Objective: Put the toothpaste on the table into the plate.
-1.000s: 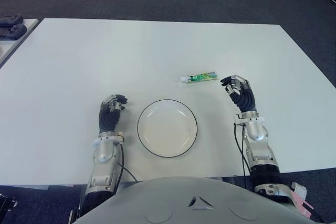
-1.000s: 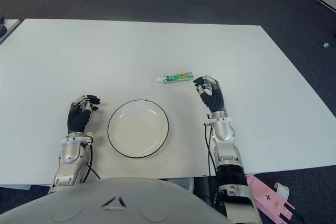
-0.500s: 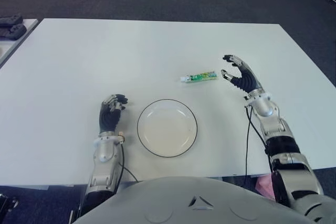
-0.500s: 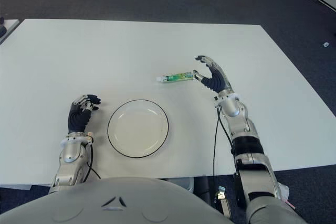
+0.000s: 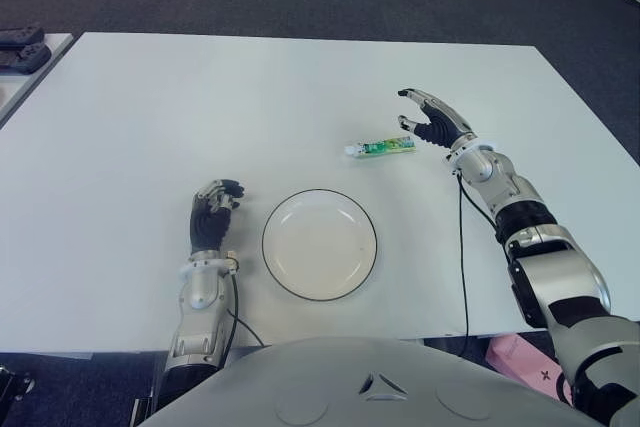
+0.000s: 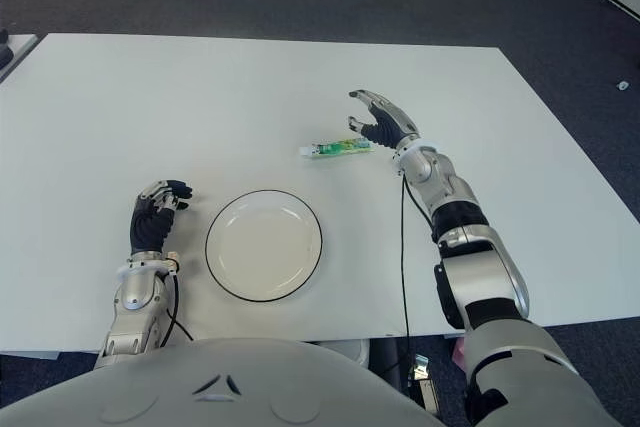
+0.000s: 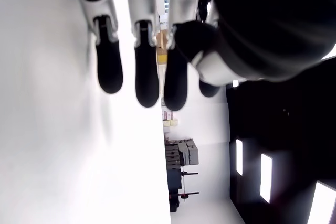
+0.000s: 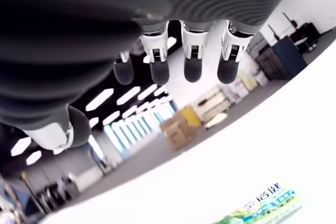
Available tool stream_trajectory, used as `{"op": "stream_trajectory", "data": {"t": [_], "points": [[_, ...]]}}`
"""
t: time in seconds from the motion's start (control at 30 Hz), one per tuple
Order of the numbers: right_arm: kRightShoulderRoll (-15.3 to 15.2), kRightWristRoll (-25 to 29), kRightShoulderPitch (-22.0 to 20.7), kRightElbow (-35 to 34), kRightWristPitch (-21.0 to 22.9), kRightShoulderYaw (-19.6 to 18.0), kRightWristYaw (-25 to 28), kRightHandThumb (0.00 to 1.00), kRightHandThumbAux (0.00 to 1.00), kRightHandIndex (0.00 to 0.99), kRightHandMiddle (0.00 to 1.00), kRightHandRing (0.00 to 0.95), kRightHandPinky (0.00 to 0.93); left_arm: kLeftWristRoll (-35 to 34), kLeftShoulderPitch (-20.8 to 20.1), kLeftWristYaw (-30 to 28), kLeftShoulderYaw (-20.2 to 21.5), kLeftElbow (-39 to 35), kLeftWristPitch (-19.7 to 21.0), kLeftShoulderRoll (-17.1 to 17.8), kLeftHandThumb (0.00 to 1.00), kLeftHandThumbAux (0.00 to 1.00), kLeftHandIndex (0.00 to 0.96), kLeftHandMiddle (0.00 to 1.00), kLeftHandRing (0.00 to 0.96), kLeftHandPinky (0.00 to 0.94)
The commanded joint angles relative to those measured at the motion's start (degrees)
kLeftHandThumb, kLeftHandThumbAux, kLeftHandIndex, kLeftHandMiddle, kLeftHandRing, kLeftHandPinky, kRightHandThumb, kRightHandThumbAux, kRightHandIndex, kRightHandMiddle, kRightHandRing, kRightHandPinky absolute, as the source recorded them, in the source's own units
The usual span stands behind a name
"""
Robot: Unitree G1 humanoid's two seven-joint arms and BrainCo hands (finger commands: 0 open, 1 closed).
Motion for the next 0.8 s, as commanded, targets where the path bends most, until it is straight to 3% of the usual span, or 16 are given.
{"op": "stream_trajectory", "data": {"t": [0.03, 0.4, 0.8], "points": [[0.1, -4.6, -3.8, 6.4, -1.8, 4.9, -3.4, 0.591, 0.278, 0.0, 0.0, 0.0, 0.0, 0.0, 2.4, 0.2, -0.3, 1.8, 2.5, -0.5, 0.838, 0.681, 0.43, 0.458, 0.449, 0.455], [2.6, -10.0, -8.8, 13.7, -1.2, 12.6, -8.9, 0.605, 0.22, 0.0, 0.0, 0.0, 0.0, 0.4, 3.3, 0.6, -0.3, 1.2, 2.6, -0.7, 0.836, 0.682, 0.424, 0.46, 0.459, 0.459], [4.7, -13.2, -11.7, 17.9, -0.3, 18.6, -7.3, 0.602, 0.195, 0.0, 0.0, 0.0, 0.0, 0.1, 4.8, 0.6, -0.1, -0.1, 2.1, -1.2, 0.838, 0.68, 0.434, 0.458, 0.451, 0.446]]}}
